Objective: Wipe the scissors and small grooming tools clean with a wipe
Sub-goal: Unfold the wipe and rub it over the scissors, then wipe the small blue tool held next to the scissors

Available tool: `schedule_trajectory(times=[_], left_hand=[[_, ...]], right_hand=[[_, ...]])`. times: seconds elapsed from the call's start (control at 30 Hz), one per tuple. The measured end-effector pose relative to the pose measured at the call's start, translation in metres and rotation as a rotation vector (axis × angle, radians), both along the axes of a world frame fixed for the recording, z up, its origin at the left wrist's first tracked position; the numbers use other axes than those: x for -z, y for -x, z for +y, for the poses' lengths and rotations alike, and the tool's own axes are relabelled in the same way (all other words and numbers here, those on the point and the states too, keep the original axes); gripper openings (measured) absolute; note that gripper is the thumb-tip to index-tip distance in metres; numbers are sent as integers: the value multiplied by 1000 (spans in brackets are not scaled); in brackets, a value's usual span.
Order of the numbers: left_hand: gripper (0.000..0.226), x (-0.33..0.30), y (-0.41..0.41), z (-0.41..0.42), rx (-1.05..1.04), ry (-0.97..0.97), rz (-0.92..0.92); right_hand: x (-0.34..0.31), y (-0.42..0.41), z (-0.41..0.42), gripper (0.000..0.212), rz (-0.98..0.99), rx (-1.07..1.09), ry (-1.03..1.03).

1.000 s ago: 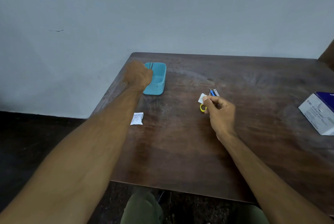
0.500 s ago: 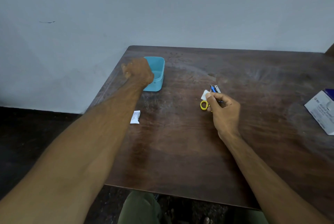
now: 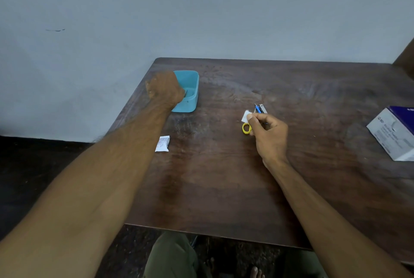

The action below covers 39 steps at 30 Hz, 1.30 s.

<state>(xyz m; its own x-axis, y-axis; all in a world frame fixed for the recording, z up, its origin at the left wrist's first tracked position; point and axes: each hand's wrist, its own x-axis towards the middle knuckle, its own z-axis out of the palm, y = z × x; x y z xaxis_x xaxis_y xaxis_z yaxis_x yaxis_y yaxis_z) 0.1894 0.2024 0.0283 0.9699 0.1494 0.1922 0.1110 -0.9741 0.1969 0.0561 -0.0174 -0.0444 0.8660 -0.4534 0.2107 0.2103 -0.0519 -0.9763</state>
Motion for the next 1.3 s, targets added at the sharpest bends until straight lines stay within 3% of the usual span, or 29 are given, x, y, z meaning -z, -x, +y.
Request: schedule_trajectory(times=[0.13,0.27,0.47,0.8,1.3], left_hand=[[22,-8,21,-9,7,124,-145],[23,-7,66,-37,131,331,-225],[18,24,114,-83,210,506,-110],[11,37,114,-142,178,500,29],[35,41,95,-191,206,192,84]], right_hand=[[-2,1,-1,18,25,26,-35],[-6,2,-5,18,66,49,-103],[-7,12,-20,17,70,102,-199],[2,26,-45,13,23,218,-181],[12,19,-48,10,-28,218,-223]])
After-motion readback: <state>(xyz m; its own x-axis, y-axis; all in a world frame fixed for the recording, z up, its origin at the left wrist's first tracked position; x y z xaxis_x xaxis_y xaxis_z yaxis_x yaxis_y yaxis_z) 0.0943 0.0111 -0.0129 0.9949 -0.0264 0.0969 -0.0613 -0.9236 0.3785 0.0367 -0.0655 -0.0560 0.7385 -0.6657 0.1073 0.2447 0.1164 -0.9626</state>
